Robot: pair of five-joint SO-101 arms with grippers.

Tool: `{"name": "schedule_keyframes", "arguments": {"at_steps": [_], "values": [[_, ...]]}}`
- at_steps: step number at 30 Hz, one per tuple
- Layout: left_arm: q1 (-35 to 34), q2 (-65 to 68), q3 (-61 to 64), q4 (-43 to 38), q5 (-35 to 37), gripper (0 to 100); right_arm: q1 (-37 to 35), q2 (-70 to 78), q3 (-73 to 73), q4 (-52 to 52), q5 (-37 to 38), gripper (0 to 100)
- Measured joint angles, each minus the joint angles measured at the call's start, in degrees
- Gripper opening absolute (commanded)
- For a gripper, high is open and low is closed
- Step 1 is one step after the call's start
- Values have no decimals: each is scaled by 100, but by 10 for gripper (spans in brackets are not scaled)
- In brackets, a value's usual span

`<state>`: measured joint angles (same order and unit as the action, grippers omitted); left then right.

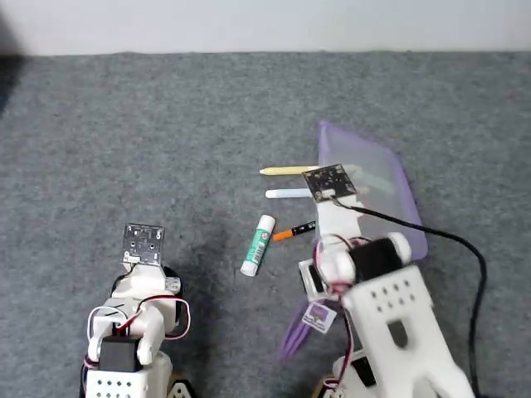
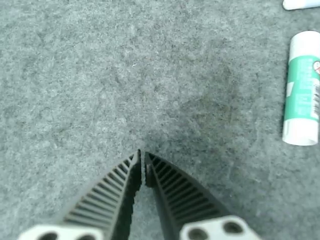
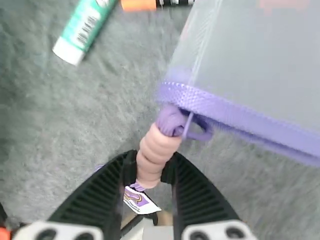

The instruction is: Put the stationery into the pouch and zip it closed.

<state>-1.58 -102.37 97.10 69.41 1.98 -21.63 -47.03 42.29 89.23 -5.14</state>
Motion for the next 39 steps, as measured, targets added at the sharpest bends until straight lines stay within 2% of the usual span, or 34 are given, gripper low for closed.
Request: {"name": "schedule_keyframes", "arguments": {"at_steps": [19,30,36,39], "values": [[70,0,0,0,0,15,1257,-1996,0,114,44,8],[774,0,0,-9,-35,15,1231,-2760,0,123,44,8],[730,0,-88,-712,-738,15,387,-2875,0,44,220,8],[730,0,-466,-1116,-835,15,79,-2875,0,-88,255,8]]}}
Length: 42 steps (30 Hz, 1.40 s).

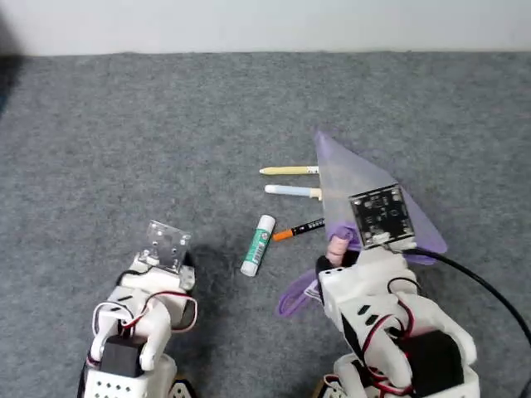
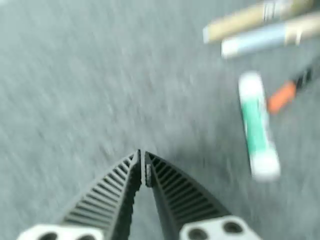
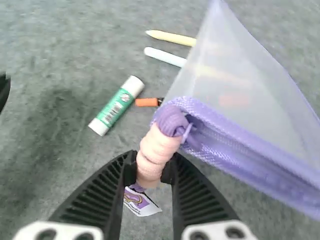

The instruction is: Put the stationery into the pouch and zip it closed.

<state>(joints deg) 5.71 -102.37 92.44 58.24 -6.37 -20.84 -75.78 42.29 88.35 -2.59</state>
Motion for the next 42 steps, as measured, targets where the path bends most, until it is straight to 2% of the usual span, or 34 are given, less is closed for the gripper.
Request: {"name": "schedule_keyframes", "arguments": {"at_steps": [3,5,10,14,23,28,34,42], "values": [[0,-9,-422,-431,237,25,-246,26,0,-18,0,8],[26,0,-633,-651,457,71,-378,26,0,-18,70,8],[756,-9,-905,-791,958,182,-536,9,0,-53,844,8],[1521,-9,-1029,-791,1477,185,-554,35,-141,-62,1363,8],[2743,-9,-1029,-976,1925,184,-563,-53,-554,-62,1899,8],[2927,-9,-1029,-1310,1987,184,-563,-62,-642,35,1934,8],[3024,-9,-1231,-1345,1987,183,-563,-62,-642,396,1934,8],[3613,-9,-1266,-1345,1996,115,-571,-62,-642,431,1934,8]]}}
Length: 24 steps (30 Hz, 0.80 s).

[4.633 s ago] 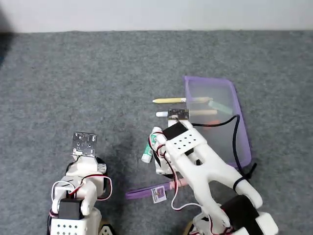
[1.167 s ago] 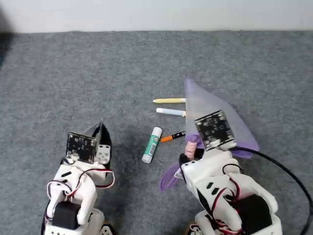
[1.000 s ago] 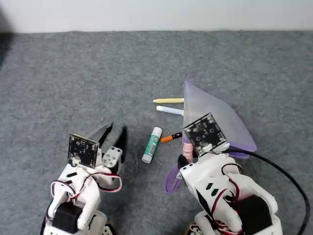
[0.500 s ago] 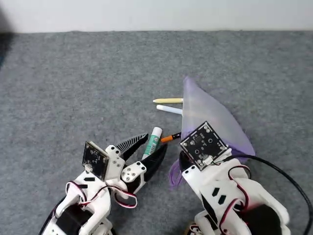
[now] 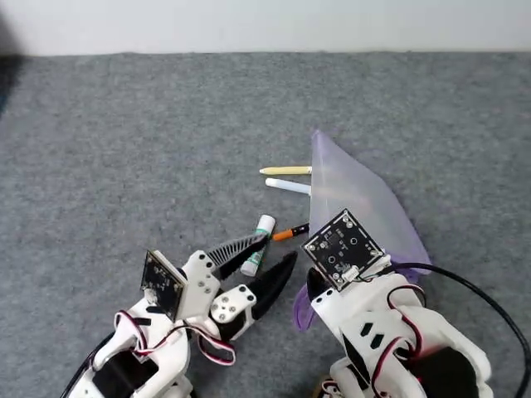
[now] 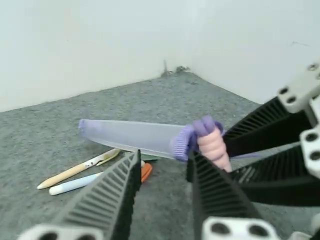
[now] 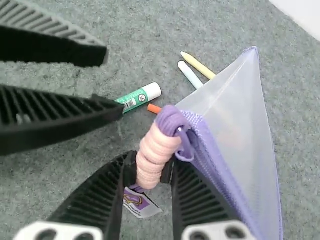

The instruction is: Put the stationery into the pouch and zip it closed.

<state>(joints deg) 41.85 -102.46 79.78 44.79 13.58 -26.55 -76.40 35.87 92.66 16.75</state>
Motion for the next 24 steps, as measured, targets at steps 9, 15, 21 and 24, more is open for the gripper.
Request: {"name": "schedule_keyframes", "arguments": {"at_steps": [9,15,21,24], "values": [[343,0,0,0,9,115,-88,0,0,316,0,8],[431,-44,211,0,35,116,-589,0,0,316,0,8],[440,-26,545,0,44,116,-624,0,0,316,0,8],[440,-9,624,0,44,116,-651,0,0,316,0,8]]}}
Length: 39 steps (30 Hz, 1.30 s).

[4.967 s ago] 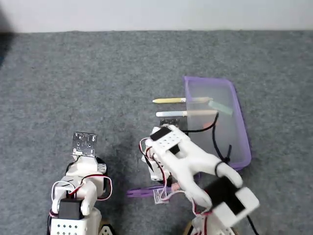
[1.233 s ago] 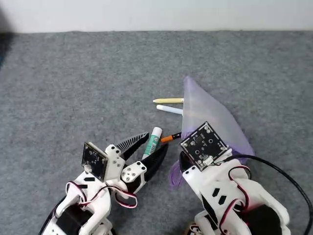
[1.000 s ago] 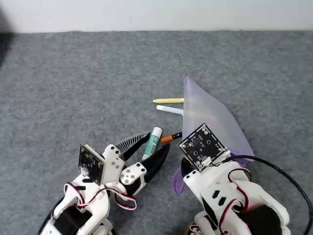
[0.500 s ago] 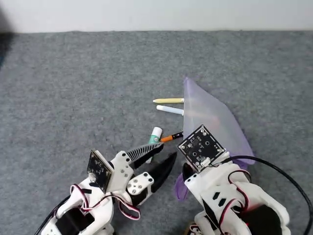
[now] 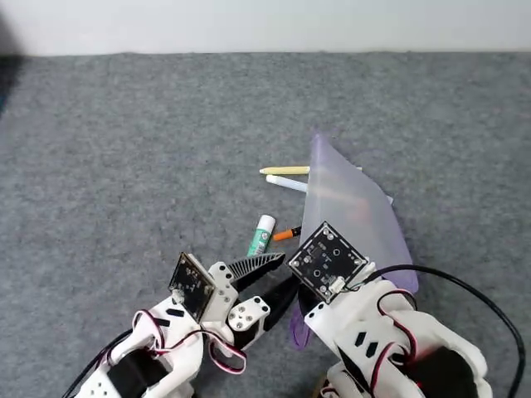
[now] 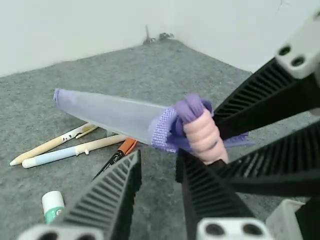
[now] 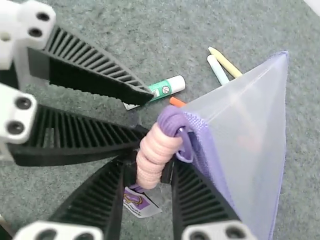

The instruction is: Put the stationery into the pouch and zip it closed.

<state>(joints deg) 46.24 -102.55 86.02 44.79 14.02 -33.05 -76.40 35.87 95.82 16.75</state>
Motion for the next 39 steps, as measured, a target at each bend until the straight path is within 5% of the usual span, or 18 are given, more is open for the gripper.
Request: {"name": "schedule_keyframes", "arguments": {"at_steps": [24,30,39], "values": [[18,-26,615,-958,-237,111,-193,0,-114,378,0,8],[26,9,642,-967,-299,9,-659,0,-114,457,-158,8],[18,18,642,-967,-299,12,-703,0,-114,457,-246,8]]}}
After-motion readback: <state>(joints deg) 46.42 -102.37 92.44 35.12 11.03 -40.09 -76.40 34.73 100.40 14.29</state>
